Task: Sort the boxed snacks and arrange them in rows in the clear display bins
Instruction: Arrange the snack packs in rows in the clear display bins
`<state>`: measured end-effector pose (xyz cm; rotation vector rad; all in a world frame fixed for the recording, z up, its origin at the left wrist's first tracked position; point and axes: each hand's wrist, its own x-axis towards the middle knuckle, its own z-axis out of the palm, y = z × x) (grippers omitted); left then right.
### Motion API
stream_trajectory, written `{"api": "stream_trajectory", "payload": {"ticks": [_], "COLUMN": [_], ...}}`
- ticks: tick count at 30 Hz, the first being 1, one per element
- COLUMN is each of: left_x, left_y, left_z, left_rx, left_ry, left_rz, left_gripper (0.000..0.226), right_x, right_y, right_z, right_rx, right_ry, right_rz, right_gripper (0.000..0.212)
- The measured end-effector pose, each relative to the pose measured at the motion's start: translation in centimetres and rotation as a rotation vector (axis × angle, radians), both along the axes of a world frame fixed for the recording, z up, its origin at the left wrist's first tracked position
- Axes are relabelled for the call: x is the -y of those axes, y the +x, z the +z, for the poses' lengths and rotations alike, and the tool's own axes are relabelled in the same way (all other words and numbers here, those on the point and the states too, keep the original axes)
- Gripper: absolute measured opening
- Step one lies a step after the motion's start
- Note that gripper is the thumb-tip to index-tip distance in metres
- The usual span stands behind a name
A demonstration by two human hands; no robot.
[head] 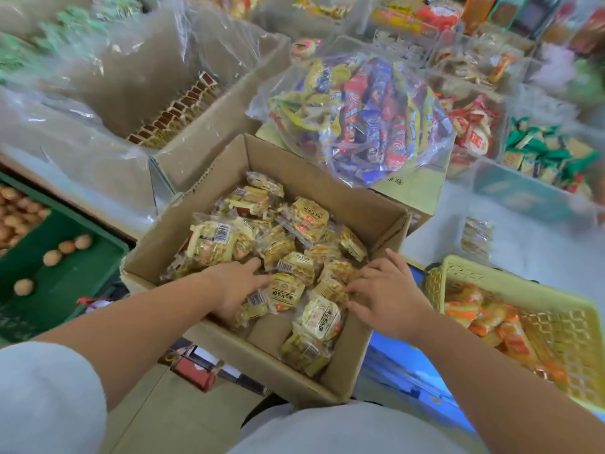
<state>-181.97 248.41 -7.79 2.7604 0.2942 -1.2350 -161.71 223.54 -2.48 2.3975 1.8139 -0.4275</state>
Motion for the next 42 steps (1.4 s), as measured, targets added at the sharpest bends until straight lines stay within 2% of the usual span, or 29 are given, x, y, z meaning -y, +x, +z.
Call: {"api": "stream_trajectory", "payload": {"ticks": [4, 10, 16, 17, 20, 21, 25, 28, 33, 39, 42], "left_x": [-0.3, -0.3, -0.7, -0.8, -1.1, -1.2, -1.3, -0.9, 1.5, 5.8, 7.4], "left_y": [-0.3, -0.3, -0.9, -1.0, -1.0, -1.1, -2.4, -3.8, -6.5, -9.5, -9.1], "left_z": [-0.3, -0.2, 0.4, 0.7, 1.8, 2.2, 3.2, 4.2, 5.8, 6.9, 7.1], "left_rx": [-0.024, 0.058, 0.102, 0.113, 0.193, 0.232, 0.388, 0.54, 0.806, 1.211, 1.223], "left_ry": [-0.06, -0.153, -0.22, -0.238, -0.299, -0.315, -0.412, -0.522, -0.635, -1.045, -1.328], "left_rz": [0.065, 0.185, 0.204, 0.202, 0.231, 0.246, 0.383, 0.553, 0.883, 1.501, 1.683], "left_gripper": [0.116, 0.08, 0.066, 0.065, 0.061, 0.06, 0.053, 0.051, 0.056, 0.048, 0.046], "right_x": [-0.2, -0.4, -3.1, -3.8, -5.4, -5.7, -5.9, -5.9, -5.7, -4.6, -2.6], "right_y": [-0.1, -0.2, -3.2, -4.3, -7.1, -7.8, -9.3, -9.8, -9.6, -6.5, -4.5], "right_z": [0.2, 0.5, 1.4, 1.3, 0.4, -0.1, -1.9, -2.4, -1.7, 2.8, 5.5], "right_rx": [0.024, 0.07, 0.146, 0.082, -0.303, -0.357, -0.301, -0.272, -0.367, -0.606, -0.773], "right_ry": [-0.055, -0.116, -0.397, -0.425, -0.542, -0.603, -0.785, -0.805, -0.67, -0.136, 0.192], "right_rz": [0.0, 0.006, 0.085, 0.102, 0.019, 0.035, 0.13, 0.17, 0.127, -0.081, -0.364], "right_gripper": [0.063, 0.064, 0.025, 0.026, 0.035, 0.037, 0.043, 0.043, 0.037, 0.025, 0.015]}}
